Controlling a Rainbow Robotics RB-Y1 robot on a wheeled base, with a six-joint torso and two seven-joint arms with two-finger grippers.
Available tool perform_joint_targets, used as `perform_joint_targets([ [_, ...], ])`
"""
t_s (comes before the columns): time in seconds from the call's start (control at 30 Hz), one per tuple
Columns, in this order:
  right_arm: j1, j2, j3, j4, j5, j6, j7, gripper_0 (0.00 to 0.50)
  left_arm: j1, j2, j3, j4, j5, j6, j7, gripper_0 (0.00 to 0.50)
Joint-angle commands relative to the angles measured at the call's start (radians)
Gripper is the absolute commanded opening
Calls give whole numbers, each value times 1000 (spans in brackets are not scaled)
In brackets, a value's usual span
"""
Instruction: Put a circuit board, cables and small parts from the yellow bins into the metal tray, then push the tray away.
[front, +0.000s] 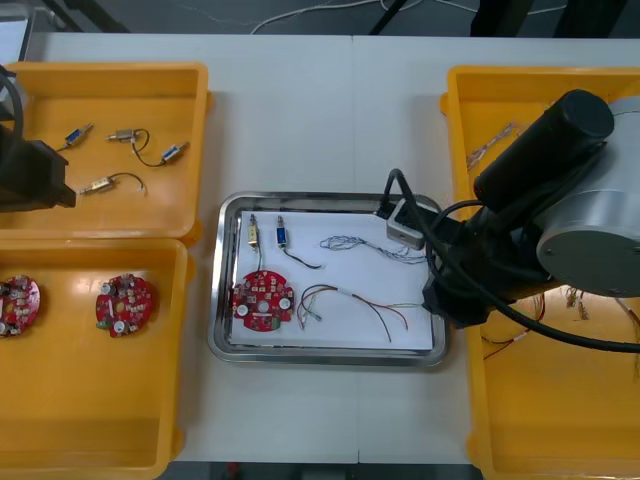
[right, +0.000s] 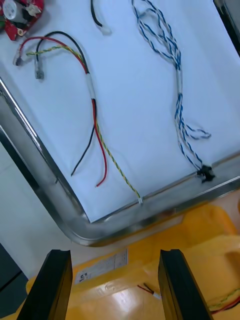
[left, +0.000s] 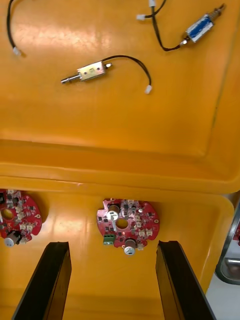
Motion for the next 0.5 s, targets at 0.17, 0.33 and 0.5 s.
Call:
perform_joint_targets([
  [0.17,-110,87,174,20,95,-16,112,500,100,55,122,-26,13,6,-122,500],
  [0.33,-142,129,301,21,189,-16,108,500,103,54,127,-13,-28,4,-165,500],
  [0.5,-151,172,381,21,248,-18,106,500,103,49,127,-3,-23,-42,-178,500],
])
